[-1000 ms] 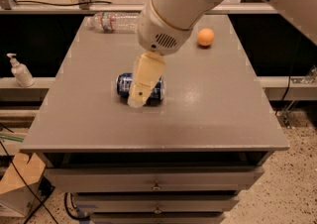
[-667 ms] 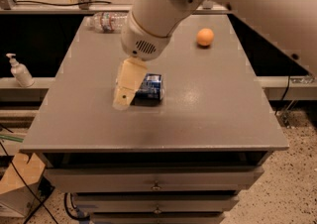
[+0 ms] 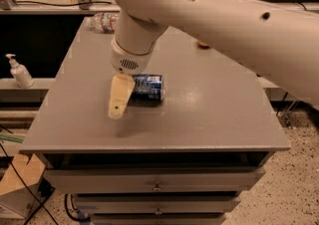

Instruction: Place pepsi can upright

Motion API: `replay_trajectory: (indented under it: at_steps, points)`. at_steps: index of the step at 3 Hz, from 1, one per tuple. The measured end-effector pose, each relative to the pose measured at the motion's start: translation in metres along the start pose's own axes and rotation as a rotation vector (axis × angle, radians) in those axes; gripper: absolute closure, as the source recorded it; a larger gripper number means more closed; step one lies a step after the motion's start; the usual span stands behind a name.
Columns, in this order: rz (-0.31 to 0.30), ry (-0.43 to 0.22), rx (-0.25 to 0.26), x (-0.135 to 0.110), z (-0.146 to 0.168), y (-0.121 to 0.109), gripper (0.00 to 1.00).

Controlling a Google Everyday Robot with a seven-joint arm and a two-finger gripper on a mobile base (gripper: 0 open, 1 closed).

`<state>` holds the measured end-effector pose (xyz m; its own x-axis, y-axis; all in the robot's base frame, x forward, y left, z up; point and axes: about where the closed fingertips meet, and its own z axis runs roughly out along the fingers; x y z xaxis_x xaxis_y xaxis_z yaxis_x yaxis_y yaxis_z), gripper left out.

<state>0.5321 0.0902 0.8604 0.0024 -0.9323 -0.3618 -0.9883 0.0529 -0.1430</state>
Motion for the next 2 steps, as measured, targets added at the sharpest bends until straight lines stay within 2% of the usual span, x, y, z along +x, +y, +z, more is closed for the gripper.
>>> replay_trajectory:
  at_steps: [1, 2]
  points:
    - [0.022, 0.098, 0.001, 0.023, 0.024, -0.005, 0.0]
    - [0.037, 0.168, 0.003, 0.044, 0.033, -0.011, 0.16]
